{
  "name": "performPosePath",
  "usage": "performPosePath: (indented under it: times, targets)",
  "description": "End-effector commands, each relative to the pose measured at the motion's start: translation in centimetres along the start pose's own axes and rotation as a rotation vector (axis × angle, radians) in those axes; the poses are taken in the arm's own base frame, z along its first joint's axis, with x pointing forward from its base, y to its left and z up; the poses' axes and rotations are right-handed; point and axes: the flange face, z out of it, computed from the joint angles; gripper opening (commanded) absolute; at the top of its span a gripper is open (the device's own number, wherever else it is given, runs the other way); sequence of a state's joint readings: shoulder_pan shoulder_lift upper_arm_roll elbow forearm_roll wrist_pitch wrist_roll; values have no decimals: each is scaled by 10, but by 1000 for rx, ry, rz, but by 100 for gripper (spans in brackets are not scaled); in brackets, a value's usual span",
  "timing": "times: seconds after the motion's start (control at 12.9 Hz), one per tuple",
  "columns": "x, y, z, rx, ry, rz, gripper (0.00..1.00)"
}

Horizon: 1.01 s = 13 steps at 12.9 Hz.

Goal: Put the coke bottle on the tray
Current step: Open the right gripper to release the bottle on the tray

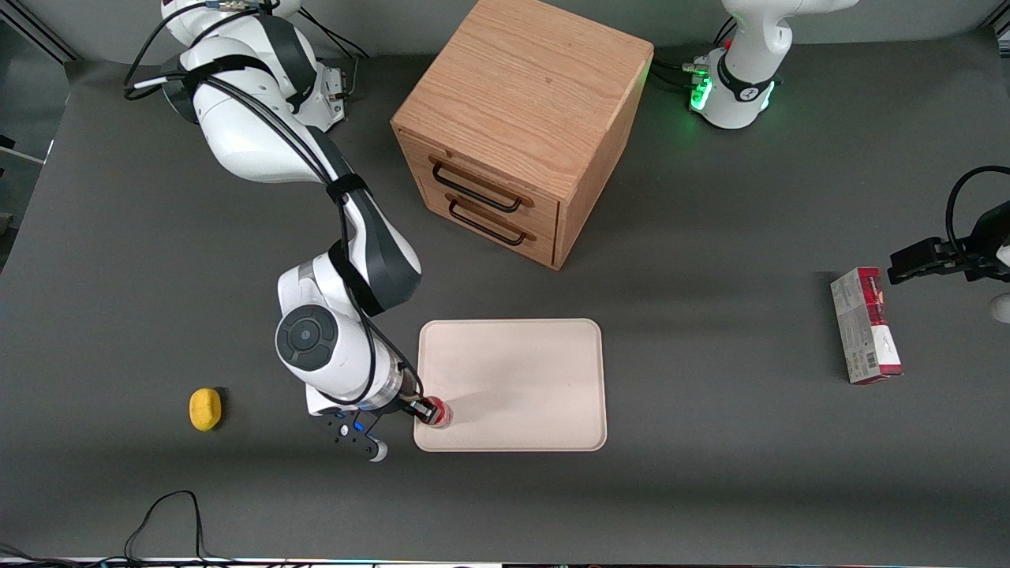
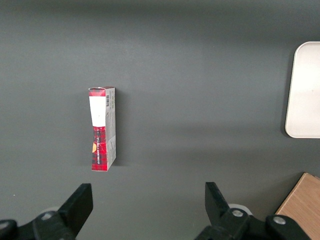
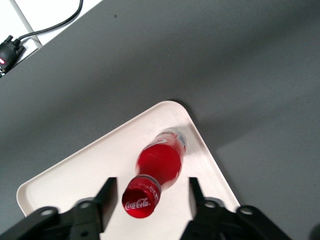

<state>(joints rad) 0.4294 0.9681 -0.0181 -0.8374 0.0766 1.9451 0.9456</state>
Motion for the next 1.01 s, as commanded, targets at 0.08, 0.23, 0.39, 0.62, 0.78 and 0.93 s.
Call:
performPosePath:
  times: [0.08,0.23,0.39,0.62,0.78,0.93]
  targets:
    - [0,-4,-4,2,26,19,100]
    - [1,-5,-12,9,30,20,100]
    - [4,4,-41,-18,5,22,100]
    - [8,43,-84,-78,-71,-75,100]
    - [0,93,-115,-92,-126,-176,100]
    - [-12,153,-146,-102,-169,-305,100]
